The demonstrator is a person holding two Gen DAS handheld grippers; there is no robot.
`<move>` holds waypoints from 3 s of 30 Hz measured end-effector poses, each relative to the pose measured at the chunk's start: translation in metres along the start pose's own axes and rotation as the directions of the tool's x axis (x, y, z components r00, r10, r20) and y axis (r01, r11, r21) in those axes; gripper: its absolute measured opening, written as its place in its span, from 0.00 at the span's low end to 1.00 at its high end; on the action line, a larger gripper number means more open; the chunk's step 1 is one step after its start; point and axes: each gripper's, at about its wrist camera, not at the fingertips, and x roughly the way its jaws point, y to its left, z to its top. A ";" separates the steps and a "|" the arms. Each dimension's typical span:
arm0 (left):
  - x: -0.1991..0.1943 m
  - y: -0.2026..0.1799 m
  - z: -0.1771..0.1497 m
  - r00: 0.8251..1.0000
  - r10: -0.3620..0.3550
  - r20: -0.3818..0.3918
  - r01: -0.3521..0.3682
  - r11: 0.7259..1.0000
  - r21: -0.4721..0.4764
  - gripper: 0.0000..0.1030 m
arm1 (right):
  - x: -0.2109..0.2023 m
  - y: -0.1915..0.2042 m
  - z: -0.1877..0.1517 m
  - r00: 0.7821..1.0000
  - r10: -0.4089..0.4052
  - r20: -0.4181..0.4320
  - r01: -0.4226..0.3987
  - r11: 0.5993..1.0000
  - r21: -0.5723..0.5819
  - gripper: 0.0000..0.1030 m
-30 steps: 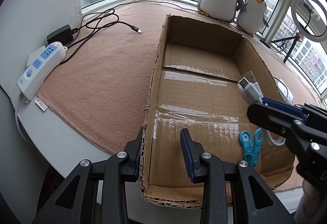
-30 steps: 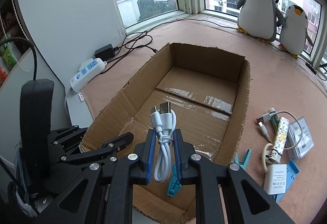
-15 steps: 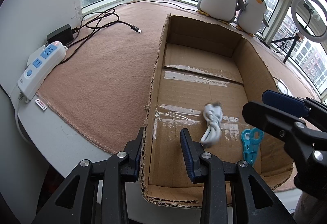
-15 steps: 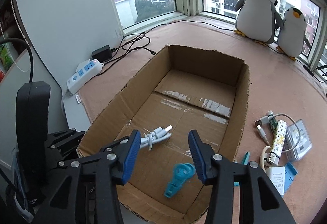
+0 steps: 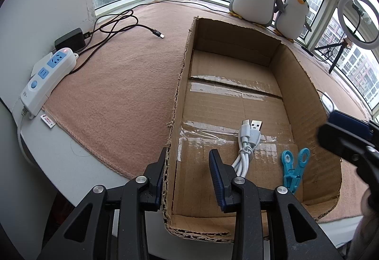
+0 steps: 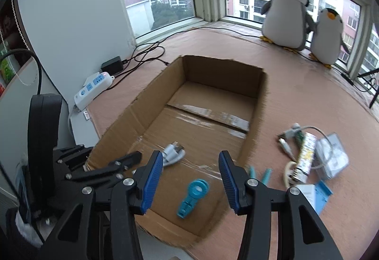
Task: Organize rigid objects
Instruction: 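Move the right gripper to the white AC adapter and grasp it, then carry the AC adapter into the box and release it with the right gripper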
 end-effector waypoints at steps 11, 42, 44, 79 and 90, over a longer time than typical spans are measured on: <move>0.000 0.002 0.001 1.000 -0.001 0.000 0.001 1.000 -0.004 0.34 | -0.030 -0.076 -0.030 0.994 -0.110 -0.010 0.110 0.986 0.123 0.44; 0.000 0.004 0.000 1.000 -0.002 -0.001 0.002 1.000 -0.006 0.34 | 0.028 -0.109 -0.043 0.952 -0.226 -0.207 0.241 0.969 0.048 0.33; 0.000 0.004 0.000 1.000 -0.001 -0.002 0.001 1.000 -0.005 0.34 | 0.027 -0.111 -0.044 0.954 -0.214 -0.209 0.232 0.971 0.062 0.31; 0.009 0.007 0.005 0.999 0.008 -0.044 -0.009 1.000 -0.029 0.34 | 0.013 -0.017 0.013 0.997 0.032 -0.067 -0.029 0.998 0.052 0.31; 0.009 0.005 0.006 0.999 0.010 -0.047 -0.011 1.000 -0.025 0.34 | 0.036 0.006 0.012 0.995 0.038 -0.098 -0.036 0.999 0.019 0.31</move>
